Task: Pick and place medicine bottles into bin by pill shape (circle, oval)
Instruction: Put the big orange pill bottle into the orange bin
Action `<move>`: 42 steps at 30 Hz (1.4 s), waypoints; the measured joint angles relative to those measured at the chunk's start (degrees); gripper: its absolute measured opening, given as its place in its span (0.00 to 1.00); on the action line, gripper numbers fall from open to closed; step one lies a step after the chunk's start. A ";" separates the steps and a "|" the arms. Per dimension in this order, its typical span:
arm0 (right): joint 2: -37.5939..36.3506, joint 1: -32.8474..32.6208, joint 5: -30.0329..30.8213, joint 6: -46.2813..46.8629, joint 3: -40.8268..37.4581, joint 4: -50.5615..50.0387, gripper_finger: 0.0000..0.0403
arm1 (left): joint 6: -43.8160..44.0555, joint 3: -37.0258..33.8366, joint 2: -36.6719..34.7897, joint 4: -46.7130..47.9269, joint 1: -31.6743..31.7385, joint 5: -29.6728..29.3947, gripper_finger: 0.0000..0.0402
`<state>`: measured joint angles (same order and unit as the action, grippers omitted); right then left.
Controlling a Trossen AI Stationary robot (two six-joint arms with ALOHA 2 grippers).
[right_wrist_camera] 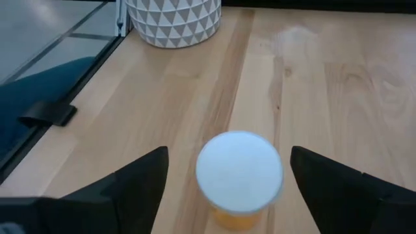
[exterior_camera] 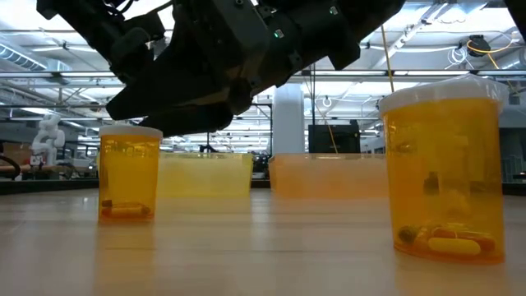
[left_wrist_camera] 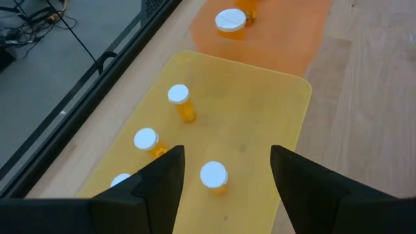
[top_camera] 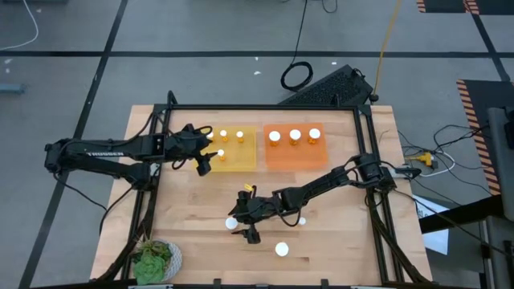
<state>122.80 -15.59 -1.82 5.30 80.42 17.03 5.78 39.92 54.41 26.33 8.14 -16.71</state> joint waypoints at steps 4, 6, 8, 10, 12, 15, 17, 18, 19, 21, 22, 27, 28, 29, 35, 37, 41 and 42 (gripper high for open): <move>1.54 0.00 -0.50 0.42 -0.02 2.49 0.74 | -0.03 0.00 0.00 0.01 0.01 0.00 0.58; 2.72 0.04 -1.52 1.54 -0.02 4.79 0.73 | -0.04 0.00 0.01 0.00 0.01 0.01 0.58; 3.35 0.02 -1.45 1.93 -0.02 5.38 0.71 | -0.04 0.00 0.00 0.00 0.02 0.02 0.58; 3.59 0.05 -1.44 1.92 -0.02 6.03 0.69 | -0.04 -0.01 0.00 0.03 0.02 0.02 0.58; 3.47 0.18 -1.45 1.86 -0.02 6.31 0.67 | -0.12 -0.02 0.00 0.02 0.02 0.02 0.58; 3.30 0.28 -1.36 1.79 -0.02 6.20 0.63 | -0.38 -0.02 0.00 0.04 0.02 0.02 0.58; 3.30 0.36 -1.34 1.76 -0.02 6.12 0.60 | -0.37 -0.02 0.00 0.05 0.02 0.02 0.58; 3.30 0.44 -1.36 1.78 -0.02 6.07 0.58 | -0.37 -0.02 0.00 0.09 0.02 0.02 0.58; 3.30 0.53 -1.39 1.91 -0.02 5.97 0.56 | -0.43 -0.02 0.00 0.13 0.02 0.02 0.58; 3.26 0.65 -1.43 2.14 -0.02 5.64 0.53 | -0.46 -0.02 0.00 0.13 0.02 0.02 0.58; 3.24 0.74 -1.49 2.14 -0.02 5.34 0.52 | -0.49 -0.02 0.00 0.15 0.02 0.02 0.58; 3.15 0.92 -1.47 2.06 0.00 4.57 0.52 | -0.55 -0.02 0.00 0.15 0.02 0.04 0.58; 3.15 0.92 -1.47 2.02 0.00 4.53 0.52 | -0.55 -0.02 0.00 0.15 0.02 0.04 0.58; 3.15 0.92 -1.47 2.00 0.00 4.51 0.53 | -0.55 -0.02 0.00 0.15 0.02 0.04 0.58; 1.23 0.95 -1.38 0.92 -0.04 1.28 0.53 | -0.52 -0.02 0.00 0.25 0.02 0.04 0.58; -0.09 1.08 -1.26 -0.08 -0.08 -1.25 0.53 | -0.52 -0.02 0.00 0.56 0.02 0.04 0.58; -3.62 1.33 -1.15 -1.50 -0.05 -5.09 0.53 | -0.52 -0.02 0.00 0.55 0.01 0.07 0.58; -4.41 1.42 -1.13 -1.63 -0.04 -6.51 0.53 | -0.50 -0.02 0.00 0.57 -0.02 0.07 0.58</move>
<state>118.39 -14.17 -2.95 3.67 80.38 10.51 5.28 39.90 54.41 26.89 8.12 -16.64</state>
